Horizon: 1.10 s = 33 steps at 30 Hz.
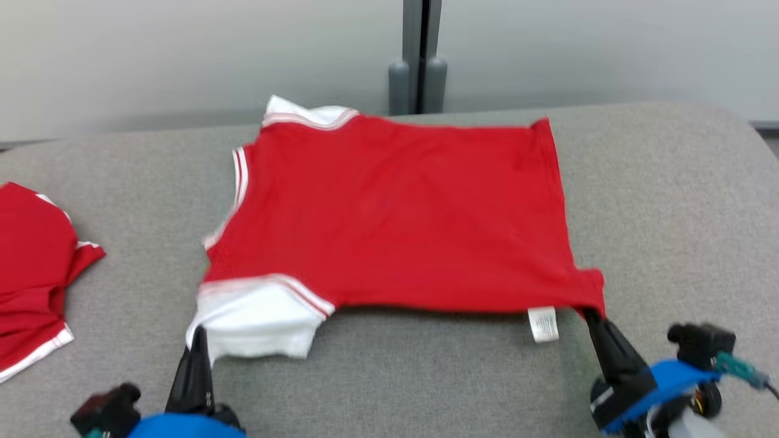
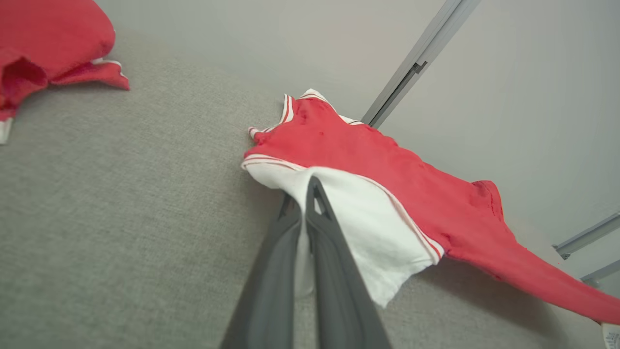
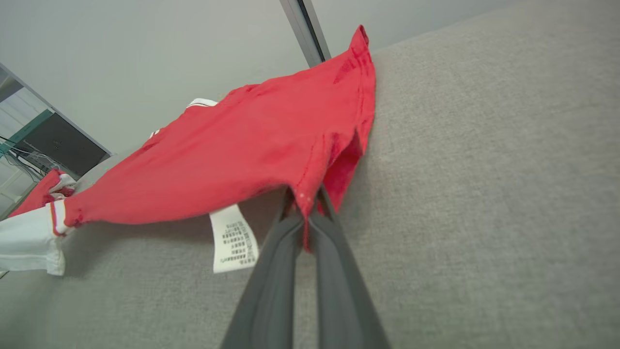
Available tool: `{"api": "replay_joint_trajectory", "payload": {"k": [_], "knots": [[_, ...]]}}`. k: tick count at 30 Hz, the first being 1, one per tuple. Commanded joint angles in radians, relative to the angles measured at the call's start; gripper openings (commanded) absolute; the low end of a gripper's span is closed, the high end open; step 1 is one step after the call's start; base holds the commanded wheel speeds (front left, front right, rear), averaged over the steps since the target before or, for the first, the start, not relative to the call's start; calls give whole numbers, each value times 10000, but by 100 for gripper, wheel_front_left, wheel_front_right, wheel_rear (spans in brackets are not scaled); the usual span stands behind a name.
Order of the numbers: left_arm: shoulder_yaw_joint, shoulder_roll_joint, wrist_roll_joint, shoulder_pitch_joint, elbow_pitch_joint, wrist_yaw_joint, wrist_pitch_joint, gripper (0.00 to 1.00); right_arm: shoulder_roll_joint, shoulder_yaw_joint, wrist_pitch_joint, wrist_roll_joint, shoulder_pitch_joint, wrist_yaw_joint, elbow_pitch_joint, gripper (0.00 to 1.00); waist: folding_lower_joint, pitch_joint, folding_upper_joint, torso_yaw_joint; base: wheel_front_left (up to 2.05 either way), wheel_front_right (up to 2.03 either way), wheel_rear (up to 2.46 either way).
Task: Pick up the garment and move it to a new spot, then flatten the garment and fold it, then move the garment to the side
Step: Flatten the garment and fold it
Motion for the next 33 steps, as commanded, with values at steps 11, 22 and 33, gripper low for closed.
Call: {"api": "replay_joint_trajectory", "payload": {"k": [11, 22, 33], "knots": [[-211, 206, 215, 2211, -1541, 553, 365, 0, -229, -644, 158, -681, 2567, 3, -1316, 0, 2, -606, 3, 256, 0, 0, 0], [-449, 533, 341, 2310, -2424, 695, 904, 0, 103, -1304, 994, -1224, 3309, 3, -2311, 0, 2, -343, 3, 290, 0, 0, 0], [-677, 1173, 647, 249, -1965, 18, 1468, 0, 225, -1520, 1555, -1369, 2368, 3, -2618, 0, 2, -95, 3, -10, 0, 0, 0]]}}
